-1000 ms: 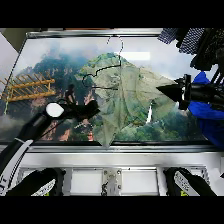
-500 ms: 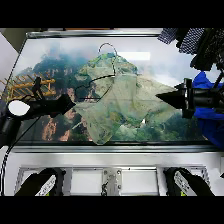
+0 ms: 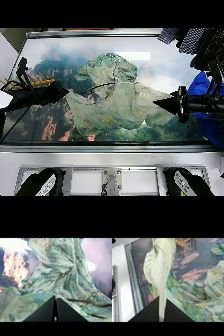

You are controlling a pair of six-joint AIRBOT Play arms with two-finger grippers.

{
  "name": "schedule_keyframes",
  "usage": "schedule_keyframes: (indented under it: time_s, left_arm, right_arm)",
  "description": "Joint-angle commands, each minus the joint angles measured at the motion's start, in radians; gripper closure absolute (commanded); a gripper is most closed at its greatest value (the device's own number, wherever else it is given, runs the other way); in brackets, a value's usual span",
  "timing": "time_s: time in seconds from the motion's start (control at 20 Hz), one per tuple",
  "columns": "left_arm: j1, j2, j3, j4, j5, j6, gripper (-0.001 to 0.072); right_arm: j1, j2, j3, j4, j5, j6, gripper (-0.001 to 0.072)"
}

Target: Fold the clothes and pants, and hang the long-sleeved shirts on hangers.

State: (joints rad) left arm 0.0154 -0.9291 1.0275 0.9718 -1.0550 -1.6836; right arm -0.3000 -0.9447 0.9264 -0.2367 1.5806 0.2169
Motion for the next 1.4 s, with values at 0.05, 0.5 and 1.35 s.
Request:
schedule_keyframes:
  time_s: [0.05, 0.5, 1.35]
  left_arm:
    - [-0.027, -0.047, 0.023, 0.095, -0.148, 0.009, 0.0699]
    - [-0.057, -0.208, 0.135, 0.104, -0.116, 0.009, 0.0699]
    - [-0.198, -0.129, 0.521, 0.111, -0.237, 0.029, 0.0700]
  right_arm:
    - [-0.001, 0.029, -0.022, 0.187, -0.100, -0.082, 0.0706]
    - [0.001, 0.093, -0.023, -0.016, -0.032, -0.018, 0.0706]
    - [0.087, 0.095, -0.296, 0.197, -0.152, -0.144, 0.0706]
